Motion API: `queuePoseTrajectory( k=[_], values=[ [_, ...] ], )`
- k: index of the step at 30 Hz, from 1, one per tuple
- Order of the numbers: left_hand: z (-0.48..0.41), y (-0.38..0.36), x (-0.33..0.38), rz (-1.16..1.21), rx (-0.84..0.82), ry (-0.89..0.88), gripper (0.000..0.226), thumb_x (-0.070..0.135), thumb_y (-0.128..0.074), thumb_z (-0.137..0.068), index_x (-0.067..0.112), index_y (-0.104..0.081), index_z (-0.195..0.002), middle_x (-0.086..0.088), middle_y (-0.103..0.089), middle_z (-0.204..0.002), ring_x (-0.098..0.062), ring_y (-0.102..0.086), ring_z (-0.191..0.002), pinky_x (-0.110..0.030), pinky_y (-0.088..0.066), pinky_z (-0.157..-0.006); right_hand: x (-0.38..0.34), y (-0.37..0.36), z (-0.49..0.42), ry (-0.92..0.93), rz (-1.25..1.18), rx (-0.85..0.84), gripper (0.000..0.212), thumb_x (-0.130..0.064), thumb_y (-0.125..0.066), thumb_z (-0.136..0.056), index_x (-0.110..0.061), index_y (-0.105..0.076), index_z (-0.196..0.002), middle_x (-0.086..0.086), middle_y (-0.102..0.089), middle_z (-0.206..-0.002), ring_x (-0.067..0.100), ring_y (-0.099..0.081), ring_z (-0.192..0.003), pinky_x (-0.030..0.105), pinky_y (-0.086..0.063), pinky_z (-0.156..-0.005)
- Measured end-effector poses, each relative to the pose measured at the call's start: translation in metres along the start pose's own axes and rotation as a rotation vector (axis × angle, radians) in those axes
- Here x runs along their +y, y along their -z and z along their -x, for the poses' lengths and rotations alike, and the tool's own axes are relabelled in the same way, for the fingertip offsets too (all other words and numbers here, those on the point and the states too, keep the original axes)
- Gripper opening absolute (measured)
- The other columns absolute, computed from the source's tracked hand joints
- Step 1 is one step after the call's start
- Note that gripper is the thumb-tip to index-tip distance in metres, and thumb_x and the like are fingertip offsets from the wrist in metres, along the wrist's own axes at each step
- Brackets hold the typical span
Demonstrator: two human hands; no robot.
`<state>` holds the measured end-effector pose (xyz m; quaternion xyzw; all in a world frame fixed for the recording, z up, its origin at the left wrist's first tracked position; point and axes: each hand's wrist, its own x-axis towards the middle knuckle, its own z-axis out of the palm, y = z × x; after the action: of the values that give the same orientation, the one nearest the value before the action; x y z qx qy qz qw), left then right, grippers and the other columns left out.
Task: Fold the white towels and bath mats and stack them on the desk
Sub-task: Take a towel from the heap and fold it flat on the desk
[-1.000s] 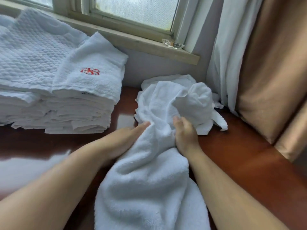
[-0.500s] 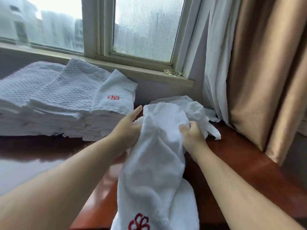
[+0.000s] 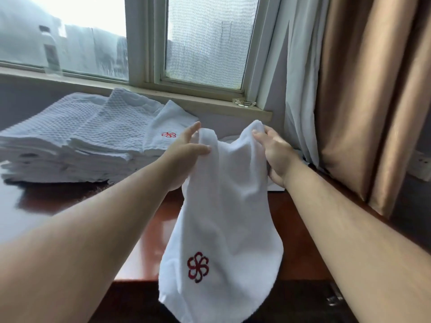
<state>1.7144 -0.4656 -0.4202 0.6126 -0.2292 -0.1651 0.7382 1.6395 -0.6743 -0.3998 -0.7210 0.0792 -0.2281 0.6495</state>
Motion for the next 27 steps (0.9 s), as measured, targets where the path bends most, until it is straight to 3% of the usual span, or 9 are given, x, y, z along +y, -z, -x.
queuePoseTrajectory(
  k=[3,5,7,10,14,17,20,22,27],
  values=[
    [0.001,0.005,-0.012,-0.016,-0.046,-0.009,0.089,-0.003,-0.064,-0.084,0.046,-0.034,-0.152,0.006,-0.031,-0.158,-0.025,-0.056,-0.128,-0.049,-0.047,-0.107,0.013,0.002,0.007,-0.156,0.056,-0.197,0.016,-0.048,-0.068,-0.087,-0.036,-0.073,-0.095,-0.005,-0.072,-0.095,0.023,-0.069,-0.093,0.037,-0.057,-0.074],
    [-0.001,0.007,-0.016,-0.025,-0.060,-0.015,0.091,0.000,-0.065,-0.082,0.045,-0.032,-0.153,0.006,-0.030,-0.158,-0.024,-0.055,-0.130,-0.049,-0.048,-0.105,0.023,0.002,0.011,-0.332,0.167,-0.259,0.061,-0.062,-0.072,-0.075,-0.032,-0.065,-0.128,-0.001,-0.067,-0.126,0.025,-0.064,-0.117,0.044,-0.054,-0.096],
    [-0.003,0.008,-0.021,-0.151,-0.047,-0.046,0.090,0.005,-0.068,-0.083,0.042,-0.029,-0.155,0.002,-0.029,-0.160,-0.022,-0.049,-0.136,-0.046,-0.048,-0.106,0.032,-0.001,0.012,-0.430,0.237,-0.289,0.077,-0.064,-0.077,-0.069,-0.022,-0.063,-0.132,0.005,-0.067,-0.129,0.028,-0.065,-0.117,0.049,-0.051,-0.103],
    [-0.003,0.013,-0.030,-0.560,-0.009,-0.084,0.088,0.016,-0.071,-0.086,0.039,-0.024,-0.157,0.000,-0.032,-0.160,-0.014,-0.039,-0.141,-0.023,-0.044,-0.098,0.034,-0.008,0.013,-0.288,0.258,-0.230,0.024,-0.031,-0.074,-0.085,-0.010,-0.063,-0.091,0.013,-0.066,-0.097,0.030,-0.063,-0.089,0.042,-0.053,-0.079],
    [0.000,0.022,-0.041,-1.009,0.100,-0.041,0.078,0.038,-0.074,-0.087,0.032,-0.034,-0.153,-0.012,-0.039,-0.149,-0.030,-0.038,-0.139,-0.032,-0.033,-0.109,0.004,-0.025,0.001,-0.093,-0.067,0.023,0.006,-0.011,-0.061,-0.098,-0.016,-0.062,-0.102,0.012,-0.066,-0.094,0.026,-0.063,-0.090,0.046,-0.055,-0.086],
    [0.011,0.014,-0.036,-0.601,0.143,-0.110,0.034,0.049,-0.052,-0.100,0.029,-0.071,-0.120,-0.006,-0.069,-0.120,-0.028,-0.062,-0.113,-0.032,-0.045,-0.082,-0.033,-0.042,-0.005,0.039,-0.282,-0.052,0.007,-0.003,-0.055,-0.100,-0.010,-0.056,-0.102,0.013,-0.057,-0.091,0.026,-0.057,-0.085,0.044,-0.052,-0.082],
    [0.023,0.005,-0.020,0.147,-0.087,0.105,0.075,0.073,-0.018,-0.097,0.036,-0.082,-0.086,0.002,-0.079,-0.090,-0.012,-0.075,-0.088,-0.025,-0.050,-0.074,-0.067,-0.067,-0.006,0.122,-0.348,-0.228,0.013,0.003,-0.050,-0.100,-0.007,-0.057,-0.104,0.012,-0.060,-0.084,0.023,-0.060,-0.077,0.036,-0.052,-0.075],
    [0.017,0.003,-0.017,0.346,-0.089,0.107,0.084,0.077,-0.015,-0.094,0.023,-0.080,-0.092,0.001,-0.076,-0.083,-0.014,-0.074,-0.078,-0.024,-0.056,-0.069,-0.083,-0.084,-0.007,0.121,-0.289,-0.355,0.018,0.001,-0.047,-0.100,-0.009,-0.062,-0.103,0.009,-0.065,-0.084,0.020,-0.062,-0.076,0.033,-0.051,-0.075],
    [0.025,0.001,-0.015,0.446,-0.025,0.007,0.065,0.066,-0.021,-0.100,0.020,-0.065,-0.116,-0.002,-0.074,-0.098,-0.020,-0.066,-0.101,-0.040,-0.048,-0.101,-0.087,-0.088,-0.020,0.030,-0.049,-0.515,0.026,-0.022,-0.038,-0.101,-0.015,-0.061,-0.091,0.001,-0.064,-0.080,0.015,-0.055,-0.071,0.029,-0.038,-0.068]
  ],
)
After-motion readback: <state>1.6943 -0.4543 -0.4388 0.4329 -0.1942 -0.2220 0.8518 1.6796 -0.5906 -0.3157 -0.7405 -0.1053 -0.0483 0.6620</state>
